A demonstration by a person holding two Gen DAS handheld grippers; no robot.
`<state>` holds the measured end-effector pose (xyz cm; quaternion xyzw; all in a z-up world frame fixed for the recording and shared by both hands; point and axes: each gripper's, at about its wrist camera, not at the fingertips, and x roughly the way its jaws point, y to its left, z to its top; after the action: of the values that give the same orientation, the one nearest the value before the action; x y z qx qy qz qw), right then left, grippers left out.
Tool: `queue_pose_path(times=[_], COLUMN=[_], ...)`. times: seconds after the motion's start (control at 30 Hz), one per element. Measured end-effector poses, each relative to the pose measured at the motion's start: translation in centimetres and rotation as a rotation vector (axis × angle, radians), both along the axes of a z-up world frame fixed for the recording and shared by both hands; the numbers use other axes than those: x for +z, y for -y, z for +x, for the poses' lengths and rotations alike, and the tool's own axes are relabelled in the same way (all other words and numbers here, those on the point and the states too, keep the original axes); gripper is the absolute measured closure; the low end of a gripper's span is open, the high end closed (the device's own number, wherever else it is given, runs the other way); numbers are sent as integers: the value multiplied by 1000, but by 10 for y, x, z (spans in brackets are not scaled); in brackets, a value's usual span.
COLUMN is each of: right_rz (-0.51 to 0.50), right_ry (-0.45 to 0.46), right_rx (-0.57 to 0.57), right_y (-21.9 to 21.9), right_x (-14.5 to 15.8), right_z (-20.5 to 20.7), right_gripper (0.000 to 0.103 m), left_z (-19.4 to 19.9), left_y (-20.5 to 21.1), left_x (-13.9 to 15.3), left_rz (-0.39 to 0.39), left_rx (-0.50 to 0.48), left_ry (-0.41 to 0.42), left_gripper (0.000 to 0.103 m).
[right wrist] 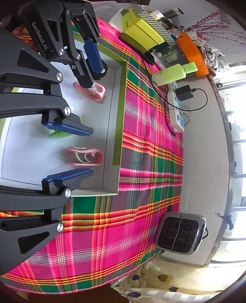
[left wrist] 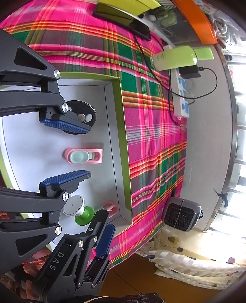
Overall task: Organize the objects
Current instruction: 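Open both grippers to drop the pink clips into the box, then withdraw both grippers from the box back over the table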
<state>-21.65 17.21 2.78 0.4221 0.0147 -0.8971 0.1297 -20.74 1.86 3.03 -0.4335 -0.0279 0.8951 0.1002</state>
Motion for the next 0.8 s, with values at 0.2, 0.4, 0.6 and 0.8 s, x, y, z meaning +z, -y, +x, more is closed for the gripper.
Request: queue_pose_path(times=[0.2,0.4,0.6,0.8], right_rz=[-1,-16,-25,-30], right_ry=[-14,-32,-54,-72], right_rx=[-7,-7,0,15], right_y=[-1,-3,-3,-2], right_x=[5,10,14,15], right_z=[11,24,39,57], right_gripper=[66,66,66,66], left_z=[11,24,41,56], left_y=[1,8,14,16], left_x=[6,12,16,17], left_rz=[3,15,24,28], left_rx=[6,20,29,32], left_ry=[-15,-28,-45,-52], left_gripper=[63,62,62,62])
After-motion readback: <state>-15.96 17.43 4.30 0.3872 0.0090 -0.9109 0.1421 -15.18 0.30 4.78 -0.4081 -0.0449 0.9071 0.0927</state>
